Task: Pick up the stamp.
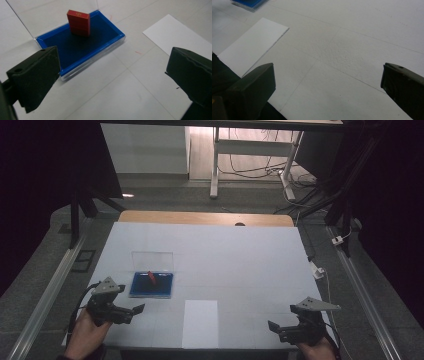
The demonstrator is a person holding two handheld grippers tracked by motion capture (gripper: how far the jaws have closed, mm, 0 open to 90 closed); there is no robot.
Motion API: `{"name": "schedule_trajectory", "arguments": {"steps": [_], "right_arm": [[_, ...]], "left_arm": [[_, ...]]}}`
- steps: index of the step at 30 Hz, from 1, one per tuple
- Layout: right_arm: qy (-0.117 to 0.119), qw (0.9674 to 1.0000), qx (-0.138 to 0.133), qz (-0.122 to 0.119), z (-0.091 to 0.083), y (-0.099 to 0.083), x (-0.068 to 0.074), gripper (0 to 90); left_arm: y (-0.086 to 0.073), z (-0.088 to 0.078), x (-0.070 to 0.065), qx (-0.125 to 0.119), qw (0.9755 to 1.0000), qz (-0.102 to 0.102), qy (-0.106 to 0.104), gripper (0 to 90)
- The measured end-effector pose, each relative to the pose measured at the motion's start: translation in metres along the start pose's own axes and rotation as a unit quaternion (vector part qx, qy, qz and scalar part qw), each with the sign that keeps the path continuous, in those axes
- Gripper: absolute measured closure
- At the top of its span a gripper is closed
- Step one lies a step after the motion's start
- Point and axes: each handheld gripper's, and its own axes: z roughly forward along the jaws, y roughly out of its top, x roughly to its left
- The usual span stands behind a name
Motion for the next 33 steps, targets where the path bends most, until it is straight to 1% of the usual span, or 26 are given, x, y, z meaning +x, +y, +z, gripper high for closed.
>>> {"name": "schedule_trajectory", "arguments": {"steps": [2, 6, 8, 11, 13, 15, 19, 25, 29, 33], "right_arm": [[-0.001, 1.0, 0.0, -0.001, 0.0, 0.0, 0.0, 0.0], [-0.001, 1.0, 0.0, -0.001, 0.0, 0.0, 0.0, 0.0], [-0.001, 1.0, 0.001, -0.002, 0.0, 0.0, 0.0, 0.0], [-0.001, 1.0, 0.002, -0.003, 0.0, 0.0, 0.0, 0.0], [-0.001, 1.0, 0.002, -0.003, 0.0, 0.0, 0.0, 0.0], [0.0, 1.0, 0.002, -0.003, 0.0, 0.0, 0.0, 0.0], [0.0, 1.0, 0.003, -0.003, 0.0, 0.0, 0.0, 0.0], [0.0, 1.0, 0.005, -0.004, 0.001, 0.0, 0.001, 0.0], [0.001, 1.0, 0.005, -0.005, 0.001, 0.0, 0.001, 0.0], [0.002, 0.9999, 0.007, -0.008, 0.001, 0.0, 0.001, 0.0]], "left_arm": [[0.003, 0.003, 0.002, 0.004, 1.0, 0.002, 0.002, 0.0], [0.01, 0.009, 0.005, 0.005, 1.0, 0.007, 0.003, 0.0], [0.014, 0.012, 0.008, 0.006, 1.0, 0.006, 0.002, 0.0], [0.018, 0.017, 0.011, 0.009, 0.9999, 0.006, 0.007, 0.0], [0.024, 0.023, 0.015, 0.012, 0.9999, 0.003, 0.009, 0.1], [0.026, 0.024, 0.016, 0.012, 0.9999, 0.004, 0.008, 0.1], [0.032, 0.032, 0.021, 0.018, 0.9997, 0.015, 0.009, 0.1], [0.042, 0.045, 0.028, 0.027, 0.9991, 0.031, 0.003, 0.1], [0.048, 0.055, 0.031, 0.037, 0.9983, 0.044, 0.0, 0.1], [0.053, 0.066, 0.035, 0.046, 0.9976, 0.052, -0.004, 0.1]]}}
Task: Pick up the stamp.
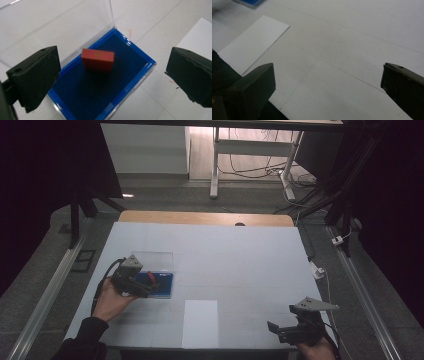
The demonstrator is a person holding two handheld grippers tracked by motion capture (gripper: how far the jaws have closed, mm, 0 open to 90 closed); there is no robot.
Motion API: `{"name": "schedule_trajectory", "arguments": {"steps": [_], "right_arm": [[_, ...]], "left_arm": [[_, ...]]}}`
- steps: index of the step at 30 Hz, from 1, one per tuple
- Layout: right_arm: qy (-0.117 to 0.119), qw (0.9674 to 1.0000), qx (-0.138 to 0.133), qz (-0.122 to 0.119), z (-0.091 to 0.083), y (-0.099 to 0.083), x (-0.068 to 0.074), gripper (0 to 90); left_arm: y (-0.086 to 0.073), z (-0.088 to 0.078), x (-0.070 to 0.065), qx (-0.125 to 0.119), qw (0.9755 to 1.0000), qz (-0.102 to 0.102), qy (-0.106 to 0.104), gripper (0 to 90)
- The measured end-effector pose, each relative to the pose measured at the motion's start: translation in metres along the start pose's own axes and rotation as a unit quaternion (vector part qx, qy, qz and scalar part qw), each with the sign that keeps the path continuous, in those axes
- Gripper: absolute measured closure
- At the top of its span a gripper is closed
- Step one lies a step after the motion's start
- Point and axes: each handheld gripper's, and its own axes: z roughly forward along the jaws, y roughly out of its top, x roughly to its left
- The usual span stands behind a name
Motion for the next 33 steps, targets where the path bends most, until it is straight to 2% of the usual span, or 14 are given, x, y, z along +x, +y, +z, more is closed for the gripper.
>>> {"name": "schedule_trajectory", "arguments": {"steps": [4, 7, 9, 10, 11, 12, 13, 14, 16, 17, 20, 22, 25, 33], "right_arm": [[-0.001, 1.0, 0.001, -0.002, 0.0, 0.0, 0.0, 0.0], [-0.001, 1.0, 0.001, -0.002, 0.0, 0.0, 0.001, 0.0], [-0.002, 1.0, 0.004, -0.005, 0.0, 0.0, 0.001, 0.0], [-0.002, 1.0, 0.004, -0.005, 0.0, 0.0, 0.001, 0.0], [-0.002, 1.0, 0.005, -0.005, 0.0, 0.0, 0.001, 0.0], [-0.002, 1.0, 0.005, -0.005, 0.0, 0.0, 0.001, 0.0], [-0.002, 1.0, 0.004, -0.007, 0.001, 0.0, 0.002, 0.0], [-0.002, 1.0, 0.004, -0.007, 0.001, 0.0, 0.002, 0.0], [-0.003, 0.9999, 0.004, -0.009, 0.0, 0.0, 0.002, 0.0], [-0.003, 0.9999, 0.004, -0.009, 0.0, 0.0, 0.002, 0.0], [-0.003, 0.9999, 0.003, -0.01, 0.0, 0.0, 0.002, 0.0], [-0.003, 0.9999, 0.003, -0.01, 0.0, 0.0, 0.002, 0.0], [-0.005, 0.9999, 0.005, -0.012, 0.0, 0.0, 0.002, 0.0], [-0.004, 0.9999, 0.004, -0.014, 0.0, 0.0, 0.003, 0.0]], "left_arm": [[0.004, 0.01, 0.004, 0.014, 0.9998, 0.014, -0.003, 0.9], [0.005, 0.014, 0.005, 0.024, 0.9993, 0.027, 0.003, 5.4], [0.006, 0.015, 0.006, 0.025, 0.9992, 0.028, 0.01, 11.4], [0.006, 0.014, 0.007, 0.024, 0.9993, 0.027, 0.013, 11.4], [0.006, 0.014, 0.009, 0.023, 0.9993, 0.026, 0.016, 19.2], [0.006, 0.014, 0.01, 0.022, 0.9994, 0.024, 0.015, 19.2], [0.005, 0.013, 0.012, 0.021, 0.9995, 0.021, 0.008, 28.0], [0.005, 0.013, 0.013, 0.022, 0.9996, 0.019, 0.001, 28.0], [0.005, 0.013, 0.014, 0.027, 0.9995, 0.016, 0.002, 37.4], [0.005, 0.013, 0.014, 0.028, 0.9995, 0.017, 0.001, 37.4], [0.005, 0.014, 0.014, 0.036, 0.9991, 0.021, 0.003, 45.9], [0.006, 0.014, 0.013, 0.041, 0.9988, 0.026, 0.008, 47.3], [0.006, 0.015, 0.011, 0.047, 0.9983, 0.031, 0.014, 57.8], [0.008, 0.012, 0.009, 0.047, 0.998, 0.032, 0.026, 58.4]]}}
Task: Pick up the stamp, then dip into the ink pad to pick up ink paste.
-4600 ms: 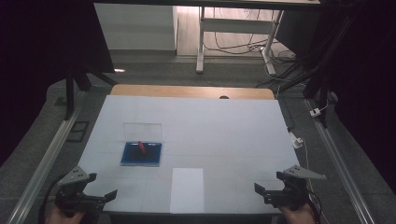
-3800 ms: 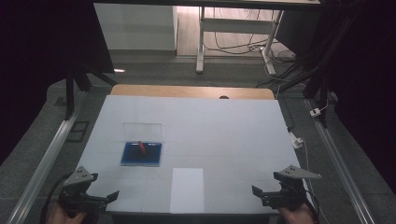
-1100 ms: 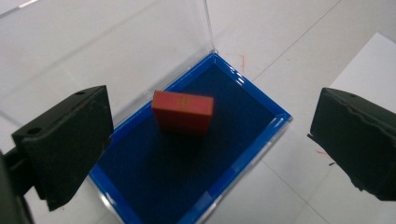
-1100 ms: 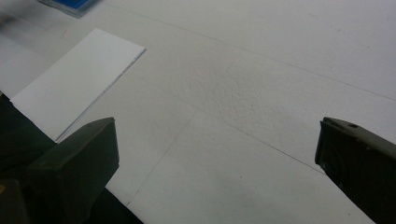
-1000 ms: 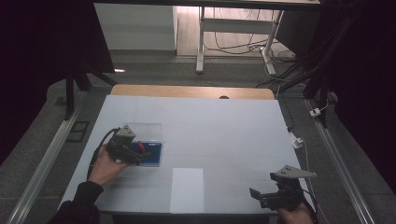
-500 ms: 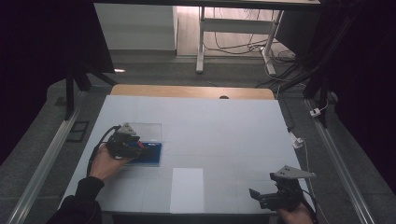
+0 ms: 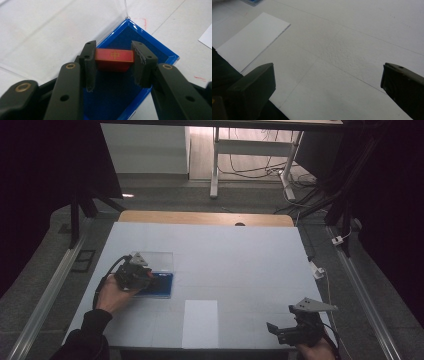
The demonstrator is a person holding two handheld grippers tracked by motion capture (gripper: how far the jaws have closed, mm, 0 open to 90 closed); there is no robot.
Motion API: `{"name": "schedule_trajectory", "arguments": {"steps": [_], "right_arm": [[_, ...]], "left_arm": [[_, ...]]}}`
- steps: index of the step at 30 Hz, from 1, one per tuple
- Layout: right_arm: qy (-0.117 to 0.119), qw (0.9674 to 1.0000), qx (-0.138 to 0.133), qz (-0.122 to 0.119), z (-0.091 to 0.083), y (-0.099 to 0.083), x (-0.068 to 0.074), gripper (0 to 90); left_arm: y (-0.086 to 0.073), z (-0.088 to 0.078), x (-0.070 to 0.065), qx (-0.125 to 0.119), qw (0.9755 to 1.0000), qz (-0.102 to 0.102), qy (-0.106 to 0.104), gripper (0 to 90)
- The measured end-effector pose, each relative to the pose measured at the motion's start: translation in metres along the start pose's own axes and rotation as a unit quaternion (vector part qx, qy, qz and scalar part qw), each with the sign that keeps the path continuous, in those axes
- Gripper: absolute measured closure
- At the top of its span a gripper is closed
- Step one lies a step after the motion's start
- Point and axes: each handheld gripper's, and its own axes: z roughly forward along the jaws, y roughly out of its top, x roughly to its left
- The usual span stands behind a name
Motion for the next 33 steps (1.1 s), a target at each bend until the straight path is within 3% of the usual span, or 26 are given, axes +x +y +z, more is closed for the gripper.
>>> {"name": "schedule_trajectory", "arguments": {"steps": [6, 12, 22, 29, 33], "right_arm": [[0.0, 1.0, -0.001, 0.0, 0.0, 0.0, 0.0, 0.0], [0.0, 1.0, -0.001, -0.001, 0.0, 0.0, 0.0, 0.0], [0.0, 1.0, -0.001, -0.001, 0.0, 0.0, 0.001, 0.0], [0.0, 1.0, -0.001, -0.001, 0.0, 0.0, 0.0, 0.0], [0.0, 1.0, -0.001, -0.001, 0.0, 0.0, 0.0, 0.0]], "left_arm": [[0.002, -0.006, -0.001, -0.014, 0.9998, -0.01, -0.013, 58.4], [0.005, -0.012, -0.007, -0.024, 0.9996, 0.008, -0.009, 58.3], [0.01, -0.02, -0.013, -0.043, 0.9989, -0.011, -0.013, 58.4], [0.013, -0.02, -0.016, -0.051, 0.9986, -0.01, -0.015, 58.4], [0.017, -0.018, -0.017, -0.056, 0.9979, -0.023, -0.024, 58.4]]}}
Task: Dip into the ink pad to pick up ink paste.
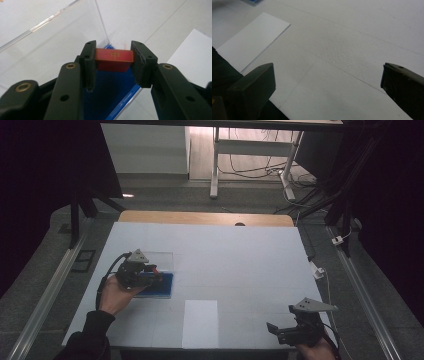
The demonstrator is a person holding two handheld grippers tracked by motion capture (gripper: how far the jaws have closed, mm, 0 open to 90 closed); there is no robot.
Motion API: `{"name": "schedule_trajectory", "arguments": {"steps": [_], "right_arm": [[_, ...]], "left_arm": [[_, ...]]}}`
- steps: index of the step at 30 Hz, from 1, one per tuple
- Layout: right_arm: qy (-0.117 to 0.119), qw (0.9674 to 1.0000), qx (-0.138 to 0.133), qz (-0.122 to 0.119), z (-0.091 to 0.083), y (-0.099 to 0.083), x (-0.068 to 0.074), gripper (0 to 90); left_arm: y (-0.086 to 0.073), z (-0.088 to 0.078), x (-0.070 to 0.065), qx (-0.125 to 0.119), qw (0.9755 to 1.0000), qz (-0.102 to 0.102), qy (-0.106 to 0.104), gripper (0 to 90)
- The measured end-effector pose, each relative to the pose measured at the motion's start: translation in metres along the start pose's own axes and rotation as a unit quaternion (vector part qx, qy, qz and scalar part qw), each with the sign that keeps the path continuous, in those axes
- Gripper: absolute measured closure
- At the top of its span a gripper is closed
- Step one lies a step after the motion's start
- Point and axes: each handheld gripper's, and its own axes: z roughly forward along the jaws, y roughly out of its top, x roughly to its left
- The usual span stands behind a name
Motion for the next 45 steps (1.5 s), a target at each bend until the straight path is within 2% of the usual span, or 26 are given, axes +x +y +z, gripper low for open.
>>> {"name": "schedule_trajectory", "arguments": {"steps": [6, 13, 15, 23, 27, 31, 39, 41, 43, 45], "right_arm": [[0.001, 1.0, 0.0, 0.001, 0.0, 0.0, 0.0, 0.0], [0.002, 1.0, 0.0, 0.001, 0.0, 0.0, 0.0, 0.0], [0.001, 1.0, 0.0, 0.0, 0.0, 0.0, 0.0, 0.0], [0.002, 1.0, -0.001, 0.0, 0.0, 0.0, 0.0, 0.0], [0.001, 1.0, -0.001, 0.0, -0.001, 0.0, 0.0, 0.0], [0.001, 1.0, 0.0, -0.001, -0.001, 0.0, 0.0, 0.0], [0.002, 1.0, -0.001, -0.001, 0.0, 0.0, 0.0, 0.0], [0.002, 1.0, -0.001, -0.002, 0.0, 0.0, 0.001, 0.0], [0.002, 1.0, 0.0, -0.001, 0.0, 0.0, 0.0, 0.0], [0.001, 1.0, 0.002, -0.003, 0.0, 0.0, 0.001, 0.0]], "left_arm": [[0.005, 0.007, -0.004, 0.008, 0.9999, -0.008, 0.001, 58.4], [0.009, 0.02, -0.01, 0.033, 0.9994, 0.004, 0.014, 58.3], [0.008, 0.024, -0.009, 0.039, 0.9991, 0.004, 0.018, 58.3], [0.004, 0.034, -0.001, 0.053, 0.9985, -0.013, 0.011, 58.4], [0.003, 0.038, -0.001, 0.06, 0.9981, -0.007, 0.009, 58.4], [0.002, 0.039, -0.004, 0.06, 0.9981, -0.002, 0.017, 58.5], [-0.005, 0.039, -0.004, 0.043, 0.9989, -0.014, 0.014, 59.0], [-0.005, 0.04, -0.007, 0.042, 0.9988, -0.009, 0.023, 59.1], [-0.003, 0.041, -0.014, 0.049, 0.9978, 0.011, 0.043, 59.1], [-0.002, 0.042, -0.019, 0.054, 0.9967, 0.022, 0.058, 59.2]]}}
